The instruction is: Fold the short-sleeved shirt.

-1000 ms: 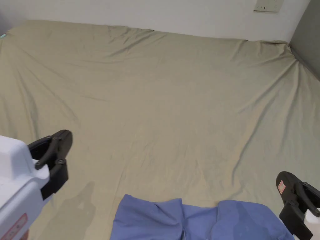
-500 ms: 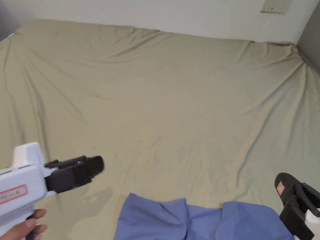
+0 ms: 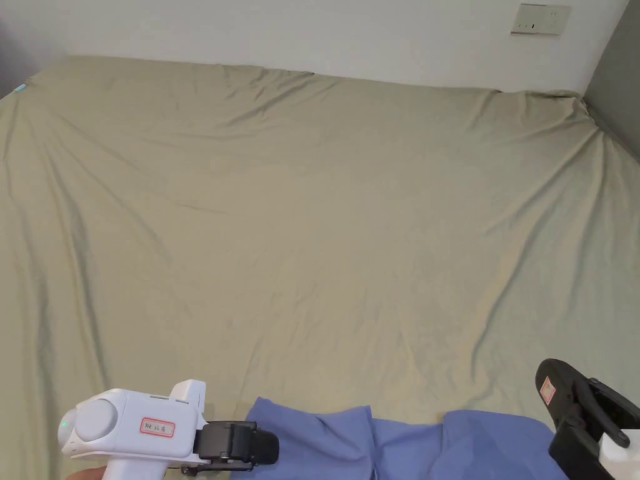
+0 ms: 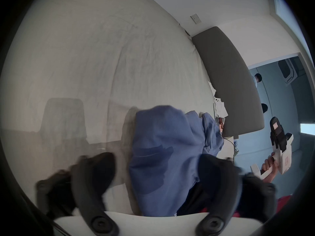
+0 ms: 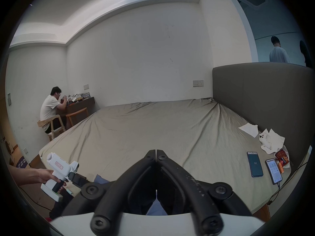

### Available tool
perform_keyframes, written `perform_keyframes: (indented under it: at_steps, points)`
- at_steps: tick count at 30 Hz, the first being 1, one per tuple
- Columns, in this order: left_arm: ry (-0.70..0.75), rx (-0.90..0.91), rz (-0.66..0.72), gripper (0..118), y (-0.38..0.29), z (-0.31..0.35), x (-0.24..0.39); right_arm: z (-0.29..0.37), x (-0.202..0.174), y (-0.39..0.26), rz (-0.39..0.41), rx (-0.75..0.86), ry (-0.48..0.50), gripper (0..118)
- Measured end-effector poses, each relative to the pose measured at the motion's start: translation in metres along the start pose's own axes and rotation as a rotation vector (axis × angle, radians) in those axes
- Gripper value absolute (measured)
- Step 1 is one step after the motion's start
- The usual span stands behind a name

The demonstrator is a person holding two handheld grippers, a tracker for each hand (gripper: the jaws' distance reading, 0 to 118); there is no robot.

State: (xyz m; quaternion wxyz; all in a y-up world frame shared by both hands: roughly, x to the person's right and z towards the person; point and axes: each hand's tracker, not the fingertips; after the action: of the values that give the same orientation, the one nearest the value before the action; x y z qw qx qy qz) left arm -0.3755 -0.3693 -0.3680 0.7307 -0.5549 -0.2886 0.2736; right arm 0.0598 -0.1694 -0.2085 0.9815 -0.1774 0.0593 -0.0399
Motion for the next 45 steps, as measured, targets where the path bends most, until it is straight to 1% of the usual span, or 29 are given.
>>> perform_keyframes:
  at_steps: [1,2,3,4,6,8,12,16,17,20,23,25,29,33,34,35,38,39,42,45]
  points:
    - [-0.004,0.002,-0.004,42,0.002,0.000,0.000,0.000,0.000,-0.001,-0.001,-0.003,0.001,0]
    - [-0.026,-0.001,-0.001,14,0.005,-0.002,-0.001,-0.001,0.000,-0.001,-0.002,-0.005,0.003,0]
    - [-0.054,-0.023,0.033,12,0.007,-0.005,-0.003,-0.001,0.000,-0.002,-0.001,-0.006,0.002,0]
    - [-0.023,-0.035,0.037,12,0.007,-0.009,-0.005,-0.001,0.000,-0.002,-0.001,-0.011,0.000,0]
    - [-0.016,-0.052,0.013,11,0.009,-0.014,-0.006,-0.001,0.000,-0.003,-0.006,-0.013,-0.001,0]
    - [0.001,-0.054,0.034,11,0.014,-0.012,-0.008,-0.001,0.001,-0.003,-0.014,-0.017,-0.002,0]
    - [0.017,-0.048,0.045,9,0.029,0.007,-0.013,0.000,0.003,0.000,-0.013,-0.014,-0.005,0]
    - [0.027,-0.028,0.064,9,0.051,0.039,-0.018,0.001,0.003,0.004,0.003,-0.007,-0.008,0]
    - [0.051,-0.012,0.065,9,0.057,0.049,-0.022,0.001,0.002,0.004,0.004,-0.005,-0.006,0]
    - [0.184,0.023,0.024,9,0.077,0.082,-0.031,0.001,0.001,0.005,0.010,-0.001,-0.009,0]
    - [0.286,0.029,0.064,9,0.086,0.115,-0.033,0.000,0.000,0.004,0.005,-0.008,-0.004,0]
    - [0.345,0.032,0.019,9,0.089,0.130,-0.026,-0.001,-0.001,0.002,0.004,-0.009,0.000,0]
    - [0.326,0.048,0.032,9,0.089,0.138,0.001,-0.004,-0.004,0.002,0.010,-0.017,0.005,0]
    - [0.313,0.021,0.017,9,0.084,0.119,0.060,-0.004,-0.003,0.002,0.011,-0.019,0.008,0]
    - [0.274,0.007,-0.024,9,0.082,0.111,0.078,-0.004,-0.003,0.003,0.012,-0.018,0.004,0]
    - [0.233,-0.003,-0.034,9,0.079,0.102,0.094,-0.004,-0.002,0.003,0.011,-0.019,0.001,0]
    - [0.138,-0.057,-0.017,9,0.075,0.065,0.135,-0.003,0.003,0.001,-0.007,-0.026,-0.002,0]
    - [0.110,-0.065,-0.040,9,0.072,0.048,0.150,-0.003,0.004,0.000,-0.009,-0.029,-0.005,0]
    - [0.091,-0.155,-0.084,9,0.063,-0.010,0.180,-0.001,0.008,-0.003,-0.016,-0.032,-0.013,0]
    - [0.045,-0.242,-0.071,9,0.056,-0.071,0.190,0.002,0.014,-0.004,-0.025,-0.035,-0.026,0]
